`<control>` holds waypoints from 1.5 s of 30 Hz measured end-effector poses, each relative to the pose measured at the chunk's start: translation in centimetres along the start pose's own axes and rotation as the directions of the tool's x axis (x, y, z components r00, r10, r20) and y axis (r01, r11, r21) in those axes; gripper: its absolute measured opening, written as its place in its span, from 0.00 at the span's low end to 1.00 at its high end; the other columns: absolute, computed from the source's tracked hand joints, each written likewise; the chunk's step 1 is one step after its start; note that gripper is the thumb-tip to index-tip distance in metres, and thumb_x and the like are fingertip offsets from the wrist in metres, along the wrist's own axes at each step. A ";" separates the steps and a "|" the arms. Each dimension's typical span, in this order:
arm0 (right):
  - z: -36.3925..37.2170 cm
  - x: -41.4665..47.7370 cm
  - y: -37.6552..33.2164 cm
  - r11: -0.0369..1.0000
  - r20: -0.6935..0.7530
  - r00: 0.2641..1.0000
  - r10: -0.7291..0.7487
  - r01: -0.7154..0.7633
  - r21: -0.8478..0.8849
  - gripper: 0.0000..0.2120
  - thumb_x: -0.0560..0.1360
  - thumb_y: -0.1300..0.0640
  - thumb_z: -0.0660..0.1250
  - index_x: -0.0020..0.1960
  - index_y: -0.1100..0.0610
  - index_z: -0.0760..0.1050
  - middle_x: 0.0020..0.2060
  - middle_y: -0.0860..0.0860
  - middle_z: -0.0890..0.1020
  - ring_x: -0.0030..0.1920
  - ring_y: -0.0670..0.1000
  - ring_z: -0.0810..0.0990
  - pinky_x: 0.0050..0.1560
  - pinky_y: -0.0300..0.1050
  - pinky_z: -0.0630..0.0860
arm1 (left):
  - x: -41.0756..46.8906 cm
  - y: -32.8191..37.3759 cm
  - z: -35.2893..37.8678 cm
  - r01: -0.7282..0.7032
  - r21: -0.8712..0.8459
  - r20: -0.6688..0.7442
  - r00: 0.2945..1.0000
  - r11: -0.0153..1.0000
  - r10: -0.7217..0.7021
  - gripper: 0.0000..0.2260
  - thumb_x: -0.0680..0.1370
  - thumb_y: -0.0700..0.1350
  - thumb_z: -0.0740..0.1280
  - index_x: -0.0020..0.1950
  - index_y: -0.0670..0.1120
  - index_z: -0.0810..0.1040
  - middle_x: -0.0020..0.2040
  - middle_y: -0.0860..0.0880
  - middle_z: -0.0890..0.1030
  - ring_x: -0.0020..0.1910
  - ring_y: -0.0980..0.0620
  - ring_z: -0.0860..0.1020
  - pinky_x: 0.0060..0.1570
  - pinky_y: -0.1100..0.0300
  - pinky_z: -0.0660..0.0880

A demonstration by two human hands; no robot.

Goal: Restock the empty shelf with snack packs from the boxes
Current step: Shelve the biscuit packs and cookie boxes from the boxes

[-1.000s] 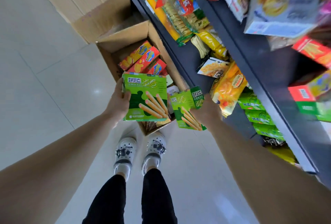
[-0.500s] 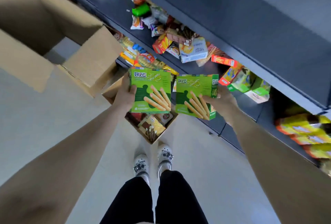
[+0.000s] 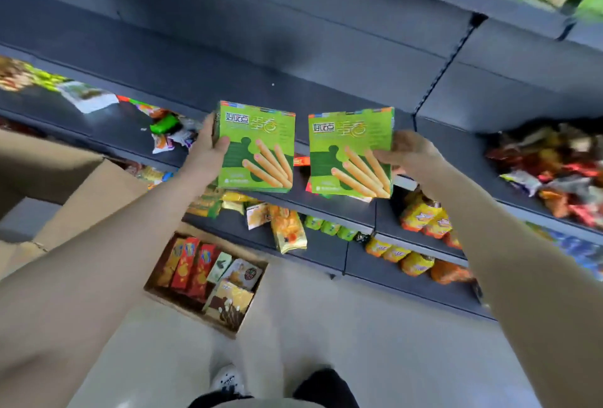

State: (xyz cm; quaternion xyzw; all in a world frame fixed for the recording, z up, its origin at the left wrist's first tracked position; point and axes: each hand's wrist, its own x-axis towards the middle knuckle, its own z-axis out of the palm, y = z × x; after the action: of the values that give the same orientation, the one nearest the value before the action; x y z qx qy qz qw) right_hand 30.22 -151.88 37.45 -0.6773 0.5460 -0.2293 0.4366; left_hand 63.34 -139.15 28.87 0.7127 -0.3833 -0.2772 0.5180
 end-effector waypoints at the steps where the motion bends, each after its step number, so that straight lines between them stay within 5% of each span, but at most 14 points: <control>1: -1.6 -0.4 -0.4 0.999 -0.034 0.999 -0.009 0.011 0.051 0.18 0.72 0.61 0.76 0.59 0.57 0.75 0.49 0.49 0.85 0.44 0.48 0.83 0.50 0.47 0.81 | 0.3 1.4 0.5 -0.026 0.002 0.012 1.000 1.000 0.026 0.24 0.84 0.42 0.58 0.79 0.54 0.57 0.69 0.52 0.71 0.66 0.50 0.71 0.69 0.52 0.66; 4: -6.1 -1.7 -1.7 0.987 -0.108 0.993 -0.054 0.069 0.143 0.25 0.70 0.59 0.78 0.64 0.59 0.74 0.51 0.51 0.85 0.49 0.53 0.84 0.55 0.55 0.80 | 1.1 5.7 2.2 -0.115 -0.021 0.043 0.992 0.993 0.116 0.24 0.84 0.43 0.59 0.79 0.55 0.57 0.71 0.51 0.71 0.67 0.49 0.71 0.70 0.49 0.66; 9: -14.3 -3.3 -1.8 0.957 -0.224 0.972 -0.076 0.134 0.257 0.25 0.71 0.58 0.77 0.64 0.60 0.73 0.54 0.53 0.84 0.52 0.54 0.85 0.52 0.52 0.81 | 1.5 13.6 6.9 -0.278 -0.034 0.086 0.956 0.960 0.280 0.24 0.84 0.43 0.59 0.79 0.54 0.57 0.65 0.57 0.70 0.64 0.54 0.71 0.62 0.61 0.66; 13: -21.1 -4.7 -1.3 0.924 -0.257 0.962 -0.093 0.179 0.337 0.18 0.73 0.60 0.74 0.61 0.60 0.76 0.50 0.51 0.85 0.42 0.48 0.84 0.41 0.41 0.78 | 0.9 19.7 11.2 -0.347 -0.070 0.105 0.930 0.935 0.353 0.24 0.84 0.43 0.59 0.79 0.55 0.57 0.66 0.56 0.70 0.63 0.54 0.72 0.61 0.58 0.69; 17: -27.9 -5.6 -0.7 0.900 -0.284 0.949 -0.139 0.241 0.364 0.11 0.75 0.61 0.70 0.57 0.58 0.79 0.47 0.50 0.86 0.44 0.50 0.83 0.51 0.47 0.77 | 0.6 24.8 15.9 -0.408 -0.072 0.129 0.901 0.910 0.415 0.25 0.84 0.45 0.59 0.79 0.56 0.55 0.67 0.55 0.70 0.63 0.54 0.70 0.65 0.54 0.69; 20: -32.6 -6.2 0.0 0.881 -0.286 0.942 -0.175 0.280 0.381 0.07 0.77 0.62 0.66 0.49 0.55 0.82 0.44 0.48 0.86 0.42 0.48 0.83 0.46 0.42 0.78 | 0.2 28.8 19.9 -0.464 -0.076 0.142 0.871 0.882 0.470 0.26 0.84 0.46 0.59 0.80 0.56 0.54 0.70 0.55 0.68 0.64 0.57 0.67 0.66 0.55 0.67; 26: -41.3 -6.1 2.4 0.833 -0.344 0.924 -0.166 0.318 0.453 0.18 0.74 0.57 0.70 0.62 0.61 0.78 0.52 0.52 0.85 0.46 0.49 0.83 0.45 0.42 0.77 | 0.3 36.1 27.8 -0.558 -0.104 0.126 0.814 0.824 0.567 0.26 0.84 0.47 0.59 0.80 0.56 0.53 0.74 0.54 0.66 0.68 0.57 0.65 0.65 0.58 0.64; 28: -43.5 -6.1 3.1 0.829 -0.344 0.923 -0.170 0.323 0.456 0.24 0.70 0.54 0.73 0.63 0.61 0.77 0.53 0.52 0.84 0.48 0.49 0.82 0.46 0.42 0.77 | 0.4 38.3 30.1 -0.558 -0.127 0.095 0.816 0.820 0.570 0.26 0.84 0.46 0.59 0.80 0.56 0.54 0.73 0.55 0.67 0.66 0.56 0.66 0.64 0.58 0.64; 32: -47.2 -5.5 4.4 0.833 -0.372 0.910 -0.180 0.342 0.435 0.06 0.78 0.58 0.66 0.53 0.58 0.78 0.41 0.47 0.84 0.39 0.45 0.80 0.39 0.38 0.75 | 1.3 42.1 34.3 -0.535 -0.220 0.052 0.828 0.816 0.558 0.26 0.84 0.45 0.60 0.79 0.56 0.56 0.70 0.49 0.72 0.67 0.49 0.72 0.70 0.49 0.67; 36: -49.7 -4.5 4.7 0.835 -0.410 0.894 -0.179 0.358 0.417 0.07 0.78 0.56 0.66 0.54 0.57 0.79 0.43 0.49 0.83 0.42 0.48 0.79 0.46 0.44 0.71 | 2.7 45.3 38.0 -0.516 -0.248 0.074 0.834 0.820 0.547 0.26 0.84 0.44 0.60 0.80 0.54 0.55 0.69 0.50 0.72 0.67 0.49 0.72 0.69 0.53 0.67; 40: -51.3 -3.1 4.4 0.819 -0.458 0.872 -0.176 0.387 0.423 0.06 0.79 0.57 0.64 0.51 0.56 0.79 0.40 0.47 0.84 0.40 0.47 0.79 0.43 0.43 0.70 | 5.4 47.1 41.9 -0.492 -0.224 0.102 0.847 0.841 0.522 0.29 0.80 0.51 0.62 0.78 0.62 0.53 0.72 0.44 0.70 0.69 0.40 0.69 0.71 0.41 0.63; 43: -52.1 -2.2 3.9 0.809 -0.483 0.858 -0.175 0.405 0.427 0.05 0.80 0.58 0.64 0.50 0.57 0.78 0.38 0.48 0.83 0.37 0.45 0.80 0.44 0.44 0.71 | 6.1 48.6 44.6 -0.436 -0.162 0.142 0.877 0.885 0.458 0.28 0.82 0.50 0.61 0.77 0.63 0.51 0.77 0.40 0.60 0.76 0.34 0.55 0.75 0.36 0.47; 45: -52.5 -1.6 3.5 0.805 -0.504 0.845 -0.180 0.421 0.418 0.05 0.80 0.59 0.64 0.48 0.57 0.77 0.36 0.48 0.83 0.36 0.46 0.80 0.45 0.44 0.71 | 6.7 49.1 46.4 -0.416 -0.180 0.201 0.871 0.891 0.448 0.26 0.84 0.45 0.58 0.80 0.57 0.51 0.80 0.41 0.54 0.78 0.38 0.48 0.72 0.51 0.42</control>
State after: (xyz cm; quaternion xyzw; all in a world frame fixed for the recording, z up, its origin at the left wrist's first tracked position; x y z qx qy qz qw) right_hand -13.50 -168.40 61.70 -0.5457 0.4310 -0.5814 0.4225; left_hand 17.54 -177.51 61.21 0.5351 -0.5730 -0.2616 0.5629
